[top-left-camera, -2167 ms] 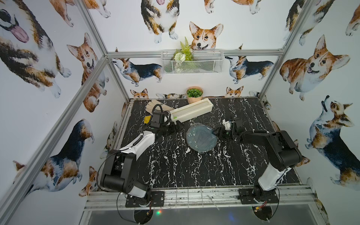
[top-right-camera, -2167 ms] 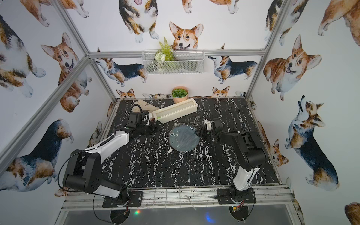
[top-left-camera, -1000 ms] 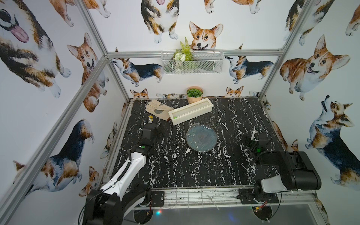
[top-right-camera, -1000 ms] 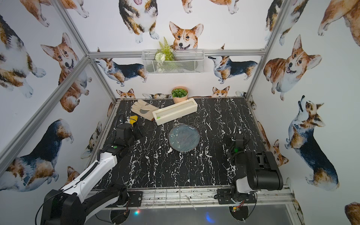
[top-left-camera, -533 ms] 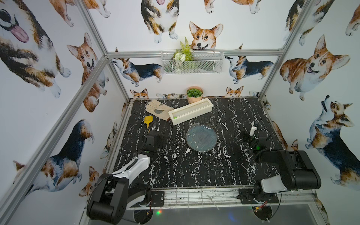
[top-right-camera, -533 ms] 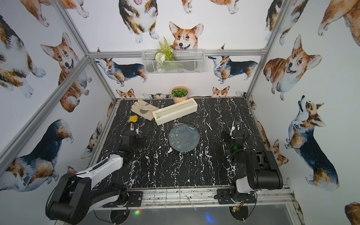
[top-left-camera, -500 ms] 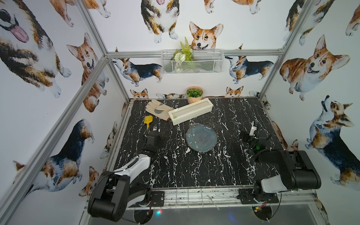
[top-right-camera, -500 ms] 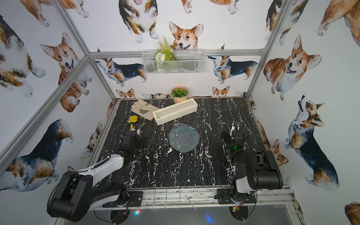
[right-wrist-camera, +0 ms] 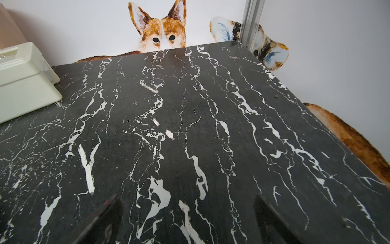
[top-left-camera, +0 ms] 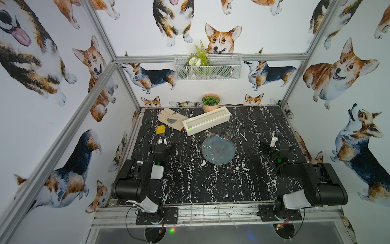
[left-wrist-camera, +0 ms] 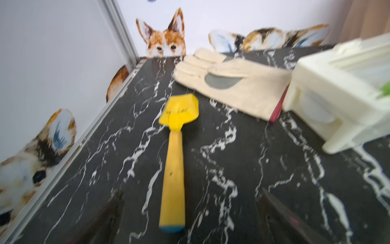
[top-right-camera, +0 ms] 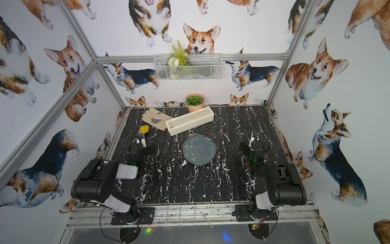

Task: Wrap the plate with plastic wrap
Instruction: Reset both arms

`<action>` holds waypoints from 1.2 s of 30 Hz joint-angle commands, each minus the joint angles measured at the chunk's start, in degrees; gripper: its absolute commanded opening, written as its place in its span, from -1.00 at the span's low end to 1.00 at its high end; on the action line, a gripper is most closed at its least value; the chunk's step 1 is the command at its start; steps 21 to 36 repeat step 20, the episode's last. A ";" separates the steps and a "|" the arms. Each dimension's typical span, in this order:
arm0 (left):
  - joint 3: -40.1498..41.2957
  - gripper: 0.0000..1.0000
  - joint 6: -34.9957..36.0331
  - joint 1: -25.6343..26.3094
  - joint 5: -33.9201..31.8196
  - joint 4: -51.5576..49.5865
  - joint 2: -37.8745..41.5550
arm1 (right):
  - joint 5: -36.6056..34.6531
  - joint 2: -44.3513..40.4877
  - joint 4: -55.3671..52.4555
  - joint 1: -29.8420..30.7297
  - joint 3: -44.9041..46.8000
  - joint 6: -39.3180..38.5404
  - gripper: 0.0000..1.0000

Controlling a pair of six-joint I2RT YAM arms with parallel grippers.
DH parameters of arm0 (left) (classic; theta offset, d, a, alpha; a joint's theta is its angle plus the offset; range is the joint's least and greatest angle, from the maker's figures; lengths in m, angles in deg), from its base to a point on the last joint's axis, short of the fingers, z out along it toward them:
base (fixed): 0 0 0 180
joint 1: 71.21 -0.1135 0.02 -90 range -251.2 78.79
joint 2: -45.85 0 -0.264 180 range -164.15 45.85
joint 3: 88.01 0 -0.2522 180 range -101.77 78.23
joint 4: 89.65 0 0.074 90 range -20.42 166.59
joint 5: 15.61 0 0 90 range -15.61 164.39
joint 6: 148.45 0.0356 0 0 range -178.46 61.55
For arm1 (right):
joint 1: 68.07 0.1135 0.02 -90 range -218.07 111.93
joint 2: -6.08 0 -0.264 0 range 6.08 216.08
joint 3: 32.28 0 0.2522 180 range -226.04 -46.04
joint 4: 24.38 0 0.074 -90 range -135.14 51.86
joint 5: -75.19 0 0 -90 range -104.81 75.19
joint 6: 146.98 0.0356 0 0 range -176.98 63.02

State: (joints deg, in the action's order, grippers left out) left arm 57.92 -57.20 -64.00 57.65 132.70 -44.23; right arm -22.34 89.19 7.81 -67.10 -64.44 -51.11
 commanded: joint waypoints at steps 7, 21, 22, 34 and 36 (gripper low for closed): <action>-0.20 1.00 1.20 0.45 1.96 -0.05 0.01 | -0.12 0.04 1.59 -0.05 -0.34 -0.94 0.99; -1.30 1.00 0.74 -1.39 6.55 -2.51 0.18 | 0.24 -0.05 1.42 -0.31 -0.37 -0.84 0.99; -1.30 1.00 0.74 -1.39 6.55 -2.51 0.18 | 0.24 -0.05 1.42 -0.31 -0.37 -0.84 0.99; -1.30 1.00 0.74 -1.39 6.55 -2.51 0.18 | 0.24 -0.05 1.42 -0.31 -0.37 -0.84 0.99; -1.30 1.00 0.74 -1.39 6.55 -2.51 0.18 | 0.24 -0.05 1.42 -0.31 -0.37 -0.84 0.99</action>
